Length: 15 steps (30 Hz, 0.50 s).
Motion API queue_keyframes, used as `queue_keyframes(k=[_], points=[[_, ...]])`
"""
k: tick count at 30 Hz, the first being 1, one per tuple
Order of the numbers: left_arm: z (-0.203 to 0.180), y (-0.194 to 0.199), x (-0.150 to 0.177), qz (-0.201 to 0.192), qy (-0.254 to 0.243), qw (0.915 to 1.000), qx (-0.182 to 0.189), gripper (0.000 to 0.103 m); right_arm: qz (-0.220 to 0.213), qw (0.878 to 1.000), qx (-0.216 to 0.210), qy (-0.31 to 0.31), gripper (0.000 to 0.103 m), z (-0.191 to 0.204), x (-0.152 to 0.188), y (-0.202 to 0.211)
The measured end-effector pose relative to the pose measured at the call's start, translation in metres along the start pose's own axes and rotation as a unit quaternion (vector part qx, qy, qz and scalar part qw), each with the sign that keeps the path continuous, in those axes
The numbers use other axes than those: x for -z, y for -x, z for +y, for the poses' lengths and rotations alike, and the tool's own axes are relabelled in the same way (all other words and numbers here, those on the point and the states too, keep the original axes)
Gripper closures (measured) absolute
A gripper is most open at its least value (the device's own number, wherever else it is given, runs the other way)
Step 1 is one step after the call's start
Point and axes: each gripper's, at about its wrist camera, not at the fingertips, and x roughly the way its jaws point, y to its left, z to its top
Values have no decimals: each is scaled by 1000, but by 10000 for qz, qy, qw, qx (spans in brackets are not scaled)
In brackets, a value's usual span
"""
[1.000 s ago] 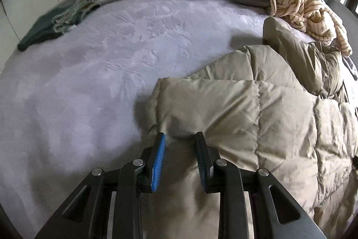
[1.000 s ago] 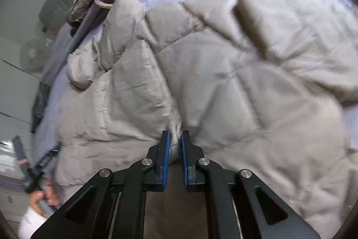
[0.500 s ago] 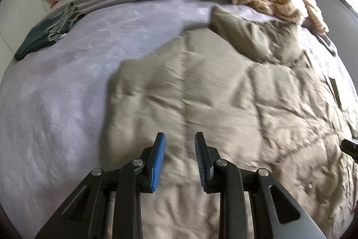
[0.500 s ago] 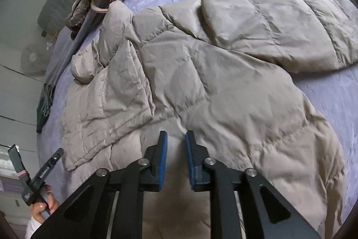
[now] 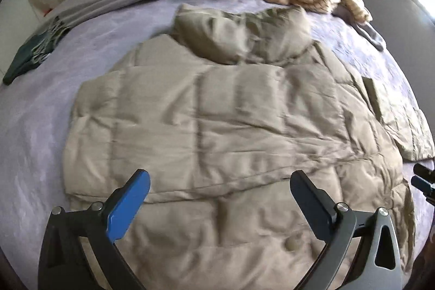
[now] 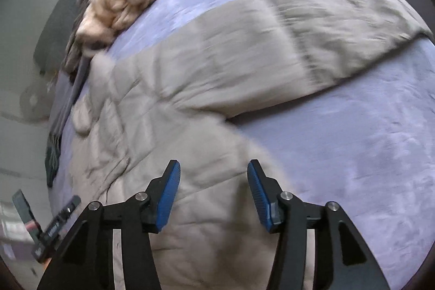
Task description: Fold large clothes
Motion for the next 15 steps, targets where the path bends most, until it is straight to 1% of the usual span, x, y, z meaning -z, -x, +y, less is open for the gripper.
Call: queue_keyframes(k=[2,4,8,11,13,15], points=[[-17,-4,-1,127,-90,9998,138,0,-99,9997,-12,-241,39,-22,-10,8],[-35,-4,-1,129,-211,9996,140,0,-207,9988,-20,-445,21,-42,-19,14],[-73,-5,-1,156,-438,9987,214,0,-310,9952,-55,-925,21,-84,-37,22],[-95,-5,0,166,-537,9981,257,0,-486,9913,-118,-1215,20,-109,-47,25],[-109,-5,-1,175,-571,9978,298,0,-694,9879,-157,-1380,0,-125,-54,27],[-119,-4,-1,185,-589,9975,351,0,-834,9838,-230,-1571,0,-141,-62,26]])
